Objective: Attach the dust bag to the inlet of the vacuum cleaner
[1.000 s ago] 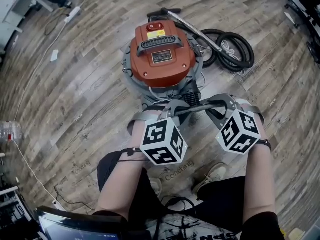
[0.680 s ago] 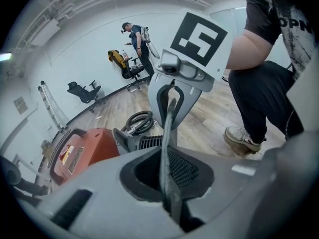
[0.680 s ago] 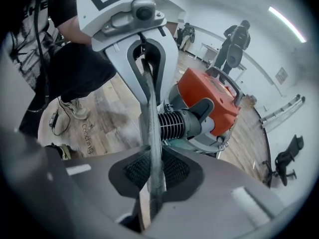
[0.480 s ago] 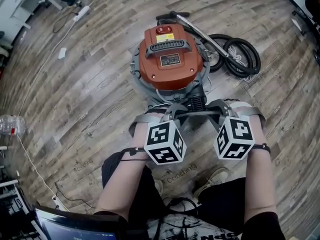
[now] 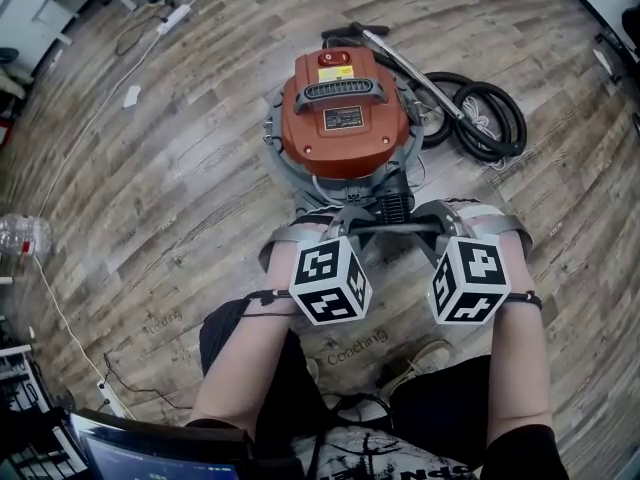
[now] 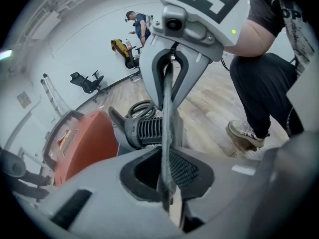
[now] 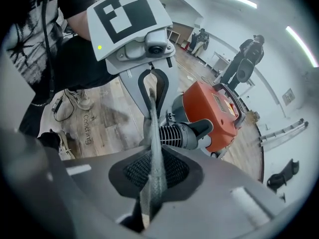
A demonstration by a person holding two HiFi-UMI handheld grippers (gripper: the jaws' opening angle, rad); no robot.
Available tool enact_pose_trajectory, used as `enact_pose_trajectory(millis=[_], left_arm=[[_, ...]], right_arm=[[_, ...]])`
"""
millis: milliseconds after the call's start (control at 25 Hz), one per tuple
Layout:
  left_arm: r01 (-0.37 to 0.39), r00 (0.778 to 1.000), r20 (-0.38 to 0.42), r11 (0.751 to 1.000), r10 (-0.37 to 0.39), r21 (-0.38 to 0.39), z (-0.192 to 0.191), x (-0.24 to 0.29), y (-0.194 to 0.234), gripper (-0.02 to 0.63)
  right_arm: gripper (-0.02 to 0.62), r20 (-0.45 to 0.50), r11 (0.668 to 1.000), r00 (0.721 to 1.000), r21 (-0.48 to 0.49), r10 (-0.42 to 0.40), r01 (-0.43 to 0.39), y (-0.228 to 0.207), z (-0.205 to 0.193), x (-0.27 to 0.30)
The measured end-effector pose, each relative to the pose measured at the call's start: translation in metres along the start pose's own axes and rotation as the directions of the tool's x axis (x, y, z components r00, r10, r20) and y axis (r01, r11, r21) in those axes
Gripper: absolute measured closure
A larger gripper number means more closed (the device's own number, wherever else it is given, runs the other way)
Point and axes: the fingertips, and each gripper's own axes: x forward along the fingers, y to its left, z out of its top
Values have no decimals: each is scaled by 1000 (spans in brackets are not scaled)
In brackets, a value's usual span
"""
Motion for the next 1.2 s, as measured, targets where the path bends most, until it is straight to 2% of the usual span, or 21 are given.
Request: enact_pose_trajectory(millis=[280, 400, 480, 600, 760, 920, 1000, 1120, 1200], left_arm=[[32, 999, -24, 999, -32, -16, 13, -8, 5, 575], [32, 999, -39, 999, -32, 7, 24, -12, 7, 575], [28, 999, -41, 1000, -28, 12, 29, -13, 7, 575], [42, 998, -33, 998, -44, -37, 24, -11, 6, 575], [53, 998, -23, 993, -56, -104, 14, -11, 7, 578], [46, 997, -50, 991, -53, -128, 5, -8, 8, 578], [43, 998, -49, 990, -50, -137, 3, -5, 9, 578], [27, 1000, -5, 987, -28, -157, 8, -5, 14, 575], [7, 1000, 5, 990, -6, -144, 14, -8, 18, 574]], right_arm=[[560, 41, 997, 998, 69, 43, -45, 0, -17, 2], [561, 49, 993, 997, 96, 62, -66, 0, -26, 11], [561, 31, 995, 997, 70, 70, -72, -1, -29, 16], [563, 23, 997, 997, 17, 78, -79, -1, -26, 16], [559, 35, 999, 999, -18, 27, -27, -11, -16, 4], [557, 49, 999, 999, -39, 4, -2, -16, -9, 1], [555, 48, 1000, 999, -25, 4, -3, -16, -9, 2], [554, 38, 999, 999, 37, 18, -19, -18, -16, 5], [557, 44, 996, 998, 81, 36, -39, -16, -21, 10]])
